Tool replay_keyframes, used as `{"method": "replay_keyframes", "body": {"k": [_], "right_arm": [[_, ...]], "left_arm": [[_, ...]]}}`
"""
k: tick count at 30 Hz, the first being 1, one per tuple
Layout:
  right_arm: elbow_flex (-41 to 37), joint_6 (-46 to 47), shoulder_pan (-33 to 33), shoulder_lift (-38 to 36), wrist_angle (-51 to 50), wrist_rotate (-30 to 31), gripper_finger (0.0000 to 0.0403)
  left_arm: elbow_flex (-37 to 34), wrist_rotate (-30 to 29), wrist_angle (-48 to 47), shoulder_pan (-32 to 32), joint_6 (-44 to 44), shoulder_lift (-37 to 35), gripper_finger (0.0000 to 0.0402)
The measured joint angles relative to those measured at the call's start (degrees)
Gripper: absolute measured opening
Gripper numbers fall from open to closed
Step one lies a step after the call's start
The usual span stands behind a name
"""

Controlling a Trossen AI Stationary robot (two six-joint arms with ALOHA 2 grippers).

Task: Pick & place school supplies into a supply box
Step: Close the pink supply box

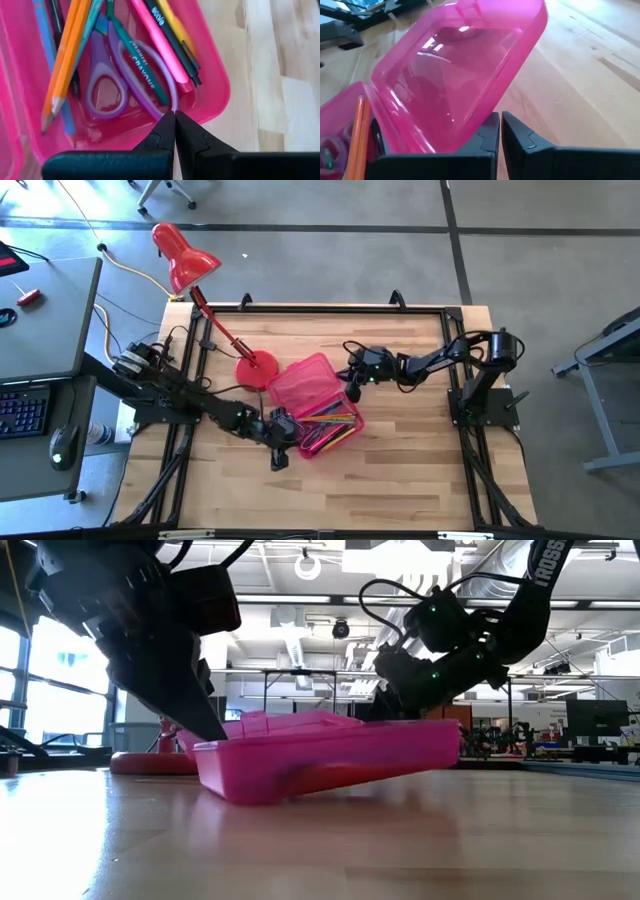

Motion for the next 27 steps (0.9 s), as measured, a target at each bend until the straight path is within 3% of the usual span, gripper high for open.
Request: {"method": "replay_keyframes", "body": {"k": [10,21,27], "right_arm": [[0.04,0.32,6.27,-0.11,-2.02,0.05,0.0000],[0.04,1.73,14.06,-0.11,-7.52,10.11,0.0000],[0.04,6.21,17.92,-0.11,-10.19,17.46,0.0000]], "left_arm": [[0.22,1.49,-5.36,-0.89,5.12,-2.10,0.0040],[7.08,-2.02,-22.86,-1.84,5.39,-5.28,0.0039],[7.85,-2.45,-22.97,-2.71,4.03,-5.36,0.0039]]}}
